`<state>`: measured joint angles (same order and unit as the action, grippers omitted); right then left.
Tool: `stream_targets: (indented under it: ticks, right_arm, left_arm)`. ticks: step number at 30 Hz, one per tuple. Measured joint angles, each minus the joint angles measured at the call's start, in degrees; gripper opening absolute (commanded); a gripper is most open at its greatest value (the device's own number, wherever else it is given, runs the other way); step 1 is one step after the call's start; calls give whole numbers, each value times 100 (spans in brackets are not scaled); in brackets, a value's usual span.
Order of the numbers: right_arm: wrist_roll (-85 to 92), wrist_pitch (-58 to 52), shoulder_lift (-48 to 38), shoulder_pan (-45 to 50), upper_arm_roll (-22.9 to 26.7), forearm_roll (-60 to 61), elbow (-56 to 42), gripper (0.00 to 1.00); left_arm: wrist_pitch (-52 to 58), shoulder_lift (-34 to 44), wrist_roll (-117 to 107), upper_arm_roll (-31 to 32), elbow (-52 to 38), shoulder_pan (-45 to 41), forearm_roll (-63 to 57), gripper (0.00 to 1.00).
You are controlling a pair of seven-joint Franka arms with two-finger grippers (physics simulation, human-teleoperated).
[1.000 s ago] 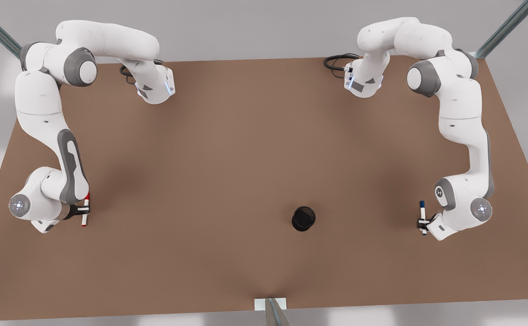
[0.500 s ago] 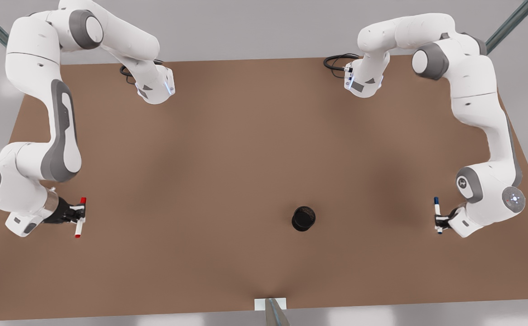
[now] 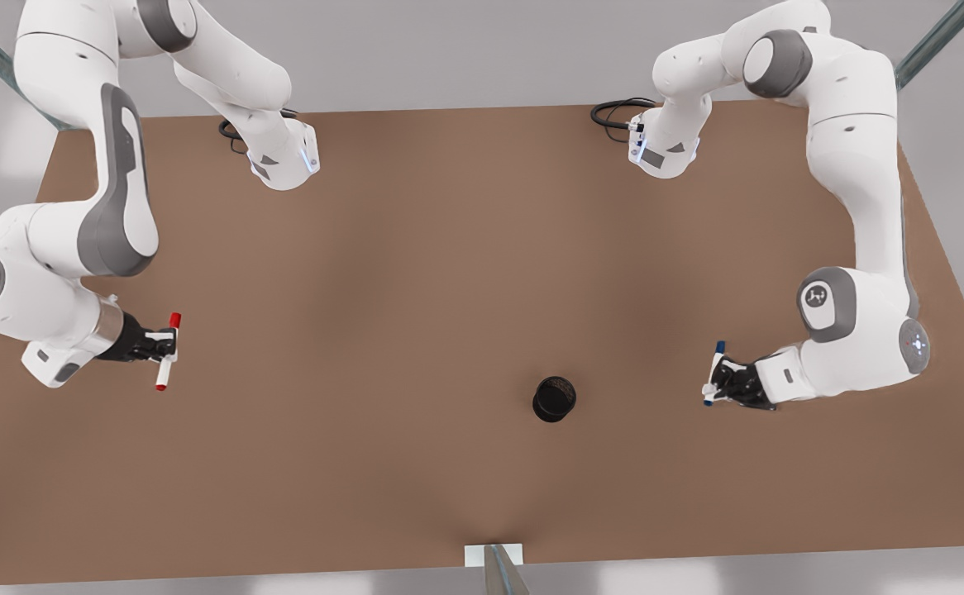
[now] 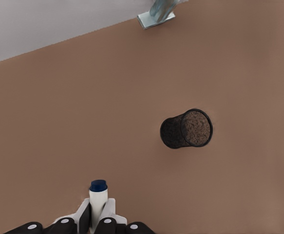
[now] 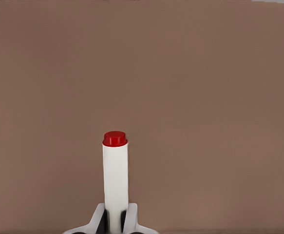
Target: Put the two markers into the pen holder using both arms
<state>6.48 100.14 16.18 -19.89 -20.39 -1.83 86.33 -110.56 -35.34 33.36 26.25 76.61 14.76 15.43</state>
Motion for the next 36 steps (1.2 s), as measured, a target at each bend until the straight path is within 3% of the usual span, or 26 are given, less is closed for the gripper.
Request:
stream_targets:
  ticks: [2,6,12,15,24,28,30,31,36]
  right_arm:
    - [-90,-15,-3,-2,-83,-91,-90,21]
    - [-238,-31,-167,70,-119,-215,-126,21]
    - [-394,-76,-554,1914,1770,-218,-7,21]
    - [-449,-94,-612,2504,2405,-114,66,21]
    - [-586,38,-363,2652,2566,94,129,21]
    - [-627,81,-362,2654,2566,115,121,21]
    - [-644,97,-364,2660,2566,119,121,21]
    - [-653,102,-364,2658,2566,122,124,21]
    - [-688,117,-360,2650,2566,131,128,21]
  left_arm:
    - [-406,-120,438,442,33,-177,588,21]
    - [-1344,-210,1490,589,320,-634,1811,21]
    - [-2755,-244,3325,601,816,-1027,3436,21]
    - [-3264,-242,4326,605,1005,-1106,4287,21]
    - [-4043,-480,6805,598,1209,-1239,5446,22]
    - [-4143,-498,7621,598,1473,-1262,5760,30]
    - [-4164,-500,7963,598,1581,-1265,5844,37]
    - [-4169,-504,8118,598,1610,-1268,5870,100]
    - [-4040,-284,8719,589,1852,-961,5879,100]
